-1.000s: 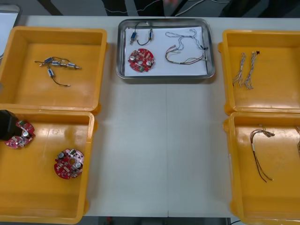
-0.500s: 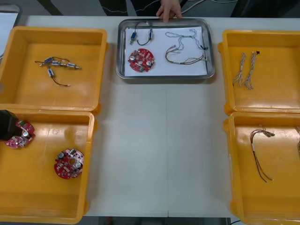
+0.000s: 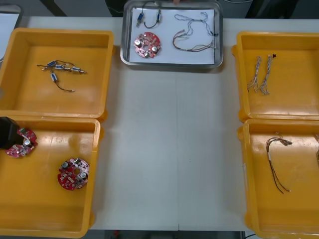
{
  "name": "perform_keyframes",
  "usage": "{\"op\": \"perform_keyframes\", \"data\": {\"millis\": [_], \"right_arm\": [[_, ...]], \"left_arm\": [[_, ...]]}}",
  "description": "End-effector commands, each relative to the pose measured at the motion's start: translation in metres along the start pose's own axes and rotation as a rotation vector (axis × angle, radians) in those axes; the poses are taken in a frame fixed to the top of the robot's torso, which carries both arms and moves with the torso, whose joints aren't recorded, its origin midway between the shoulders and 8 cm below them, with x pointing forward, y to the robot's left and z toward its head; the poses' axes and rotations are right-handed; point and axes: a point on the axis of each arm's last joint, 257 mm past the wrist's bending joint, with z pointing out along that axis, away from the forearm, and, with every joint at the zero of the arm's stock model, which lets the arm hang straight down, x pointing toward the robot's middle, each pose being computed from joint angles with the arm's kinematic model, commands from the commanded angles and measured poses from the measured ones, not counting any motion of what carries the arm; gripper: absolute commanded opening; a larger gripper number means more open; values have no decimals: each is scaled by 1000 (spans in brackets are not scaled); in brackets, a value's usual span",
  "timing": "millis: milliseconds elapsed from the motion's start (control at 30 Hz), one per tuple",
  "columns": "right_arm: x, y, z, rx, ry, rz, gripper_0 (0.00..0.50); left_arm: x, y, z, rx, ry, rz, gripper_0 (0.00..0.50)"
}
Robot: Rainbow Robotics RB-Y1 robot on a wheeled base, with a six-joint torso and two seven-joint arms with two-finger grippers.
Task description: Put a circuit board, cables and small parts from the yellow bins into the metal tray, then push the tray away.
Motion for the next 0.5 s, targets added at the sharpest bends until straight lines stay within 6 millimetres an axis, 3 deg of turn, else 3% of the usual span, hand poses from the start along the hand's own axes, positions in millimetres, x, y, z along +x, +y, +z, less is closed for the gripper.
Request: {"op": "perform_keyframes", "data": {"millis": [33,500], "right_arm": [[-3,-4,-8,11,-32,22,500],[-3,-4,-8,11,-32,22,500]], "left_arm": [[-5,9,-8,-24,-34,72,500],[-5,9,-8,-24,-34,72,500]]}}
